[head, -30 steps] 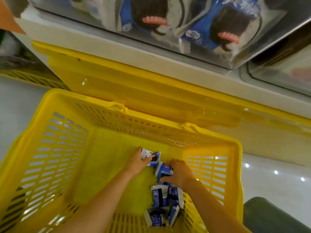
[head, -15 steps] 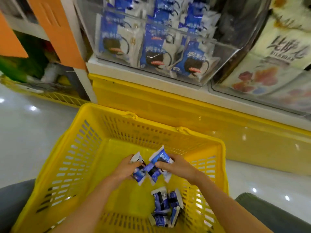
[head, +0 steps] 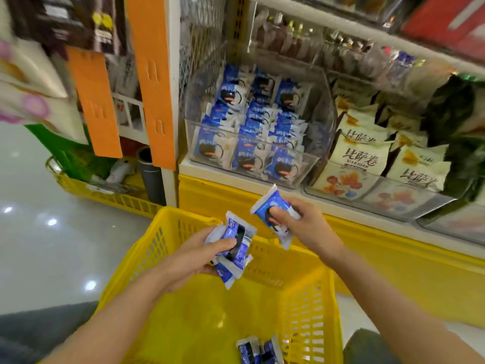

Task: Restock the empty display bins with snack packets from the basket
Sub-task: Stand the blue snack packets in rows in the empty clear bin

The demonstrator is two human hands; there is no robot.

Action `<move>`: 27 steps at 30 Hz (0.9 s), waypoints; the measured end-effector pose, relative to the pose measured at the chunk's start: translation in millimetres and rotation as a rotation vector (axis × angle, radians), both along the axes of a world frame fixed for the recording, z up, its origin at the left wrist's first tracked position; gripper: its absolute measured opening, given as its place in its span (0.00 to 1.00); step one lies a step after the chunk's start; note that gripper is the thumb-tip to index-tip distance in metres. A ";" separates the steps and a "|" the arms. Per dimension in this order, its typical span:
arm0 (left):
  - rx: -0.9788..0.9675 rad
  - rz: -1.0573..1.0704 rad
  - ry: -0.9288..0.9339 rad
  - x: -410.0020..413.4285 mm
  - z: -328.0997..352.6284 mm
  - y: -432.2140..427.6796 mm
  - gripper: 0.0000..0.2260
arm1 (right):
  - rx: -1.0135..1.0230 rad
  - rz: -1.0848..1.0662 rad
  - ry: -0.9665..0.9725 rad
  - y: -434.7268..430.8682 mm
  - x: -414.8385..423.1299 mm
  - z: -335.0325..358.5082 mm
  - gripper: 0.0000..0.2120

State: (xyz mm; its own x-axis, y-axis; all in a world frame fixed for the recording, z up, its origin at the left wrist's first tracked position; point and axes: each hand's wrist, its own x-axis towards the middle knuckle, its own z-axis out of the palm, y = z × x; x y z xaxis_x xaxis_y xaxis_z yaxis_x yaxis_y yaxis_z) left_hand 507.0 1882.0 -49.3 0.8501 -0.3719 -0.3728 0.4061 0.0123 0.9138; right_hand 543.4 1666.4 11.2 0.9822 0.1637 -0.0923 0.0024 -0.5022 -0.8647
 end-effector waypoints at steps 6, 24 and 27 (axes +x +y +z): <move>-0.011 0.205 -0.151 22.6 65.7 41.8 0.18 | -0.037 -0.011 -0.177 18.4 63.3 94.5 0.15; -0.144 0.483 -0.176 71.9 100.6 77.9 0.14 | -0.524 0.052 -0.347 117.9 236.7 68.5 0.18; -0.149 0.482 -0.175 72.8 102.0 77.7 0.12 | -0.747 0.021 -0.428 117.2 234.5 70.0 0.21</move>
